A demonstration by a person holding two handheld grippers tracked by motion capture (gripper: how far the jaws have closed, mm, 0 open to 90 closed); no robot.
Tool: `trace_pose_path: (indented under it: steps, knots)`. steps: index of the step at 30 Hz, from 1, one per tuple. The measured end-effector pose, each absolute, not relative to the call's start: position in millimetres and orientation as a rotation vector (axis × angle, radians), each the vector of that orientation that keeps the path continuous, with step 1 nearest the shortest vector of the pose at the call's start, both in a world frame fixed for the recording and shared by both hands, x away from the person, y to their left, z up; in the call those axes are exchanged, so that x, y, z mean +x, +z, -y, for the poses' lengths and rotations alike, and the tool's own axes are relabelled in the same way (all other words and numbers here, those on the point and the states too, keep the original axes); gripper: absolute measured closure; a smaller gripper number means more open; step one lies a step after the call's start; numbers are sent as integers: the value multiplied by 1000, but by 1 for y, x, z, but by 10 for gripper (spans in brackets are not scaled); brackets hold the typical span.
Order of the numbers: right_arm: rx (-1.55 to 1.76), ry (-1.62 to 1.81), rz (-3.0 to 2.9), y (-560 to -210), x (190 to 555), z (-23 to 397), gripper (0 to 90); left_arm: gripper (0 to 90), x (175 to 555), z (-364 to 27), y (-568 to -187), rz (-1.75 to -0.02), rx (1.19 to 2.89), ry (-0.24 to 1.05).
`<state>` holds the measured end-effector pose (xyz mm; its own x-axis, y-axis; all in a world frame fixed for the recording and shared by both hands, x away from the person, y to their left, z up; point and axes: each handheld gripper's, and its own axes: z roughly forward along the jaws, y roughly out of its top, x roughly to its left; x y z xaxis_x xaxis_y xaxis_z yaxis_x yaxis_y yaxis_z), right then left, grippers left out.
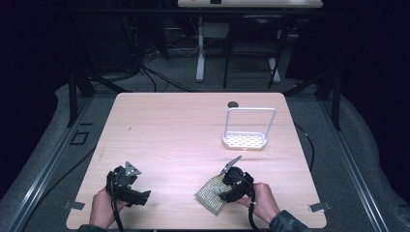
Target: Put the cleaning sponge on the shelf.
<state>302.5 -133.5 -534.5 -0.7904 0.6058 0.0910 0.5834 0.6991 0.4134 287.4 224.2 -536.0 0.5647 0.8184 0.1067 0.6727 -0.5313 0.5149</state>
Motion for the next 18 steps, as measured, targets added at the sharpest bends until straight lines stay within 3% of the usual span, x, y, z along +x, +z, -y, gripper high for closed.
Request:
trace_pose_path:
  steps: [18]
  knots:
    - [1079, 762, -2716, -511, 306, 160, 513, 18, 287, -223, -536, -1206, 2382, 475]
